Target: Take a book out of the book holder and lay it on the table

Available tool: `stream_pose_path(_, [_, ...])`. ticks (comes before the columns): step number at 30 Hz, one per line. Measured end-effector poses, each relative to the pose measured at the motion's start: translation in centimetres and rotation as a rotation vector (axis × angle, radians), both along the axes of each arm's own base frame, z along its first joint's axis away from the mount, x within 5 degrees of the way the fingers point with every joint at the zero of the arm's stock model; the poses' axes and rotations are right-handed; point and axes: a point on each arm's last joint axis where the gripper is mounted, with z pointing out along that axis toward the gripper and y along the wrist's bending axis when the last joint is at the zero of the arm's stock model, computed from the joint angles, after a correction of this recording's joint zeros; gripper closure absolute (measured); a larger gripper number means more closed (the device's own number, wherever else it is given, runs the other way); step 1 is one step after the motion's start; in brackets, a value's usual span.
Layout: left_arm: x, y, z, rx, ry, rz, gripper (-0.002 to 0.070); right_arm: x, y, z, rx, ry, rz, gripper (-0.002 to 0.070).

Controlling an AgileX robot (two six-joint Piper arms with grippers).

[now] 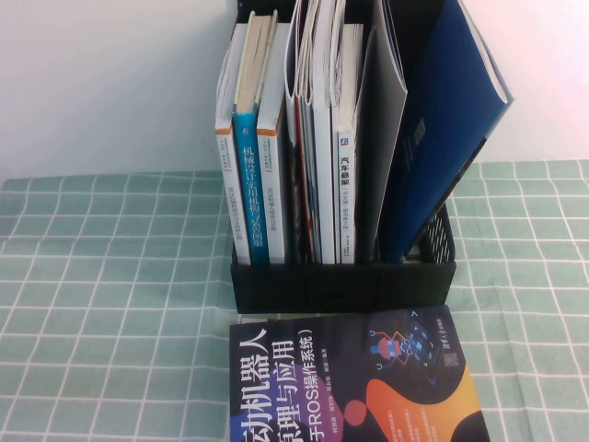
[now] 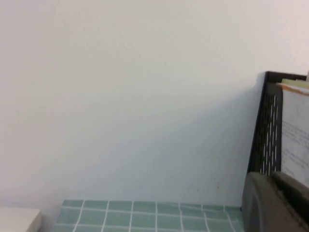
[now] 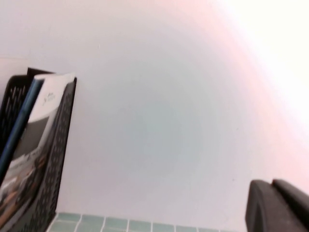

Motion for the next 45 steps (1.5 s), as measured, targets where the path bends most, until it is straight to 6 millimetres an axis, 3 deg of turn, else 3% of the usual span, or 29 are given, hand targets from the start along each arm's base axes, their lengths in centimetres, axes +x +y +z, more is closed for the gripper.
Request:
stream_pose_path(9, [-0.3, 0.0, 1.3, -0.169, -0.136, -0.043, 0.0678, -0.2, 0.0, 1.0, -0.01, -0.112, -0.007, 0.0678])
stream_pose_path(12, [-0.4, -0.1, 1.9, -0.18, -0.082, -0.05, 0.0678, -0.4, 0.0, 1.9, -0.031, -0.094, -0.009, 0.0678])
stream_pose_path(19, [-1.2, 0.3, 8.2, -0.186, 0.063, 0.001, 0.0678, -1.4, 0.1, 5.4, -0.079, 0.008, -0.004, 0.0678])
stream_pose_path(25, [0.9, 0.0, 10.5, -0.243, 0.056, -0.037, 0.0678, -0.4, 0.2, 7.9, -0.035, 0.118, 0.021, 0.0678])
stream_pose_path(30, [4.0, -1.0, 12.5, -0.208, 0.214, -0.099, 0.0678, 1.8, 0.3, 9.0, 0.005, 0.215, 0.035, 0.0678])
stream_pose_path(36, [8.9, -5.5, 14.6, -0.095, 0.362, -0.31, 0.0678, 4.6, 0.2, 8.2, 0.03, 0.345, 0.038, 0.0678])
stream_pose_path(45, [14.4, -16.5, 15.0, 0.037, 0.507, -0.601, 0.0678, 6.7, 1.8, 7.9, 0.016, 0.36, 0.17, 0.0678])
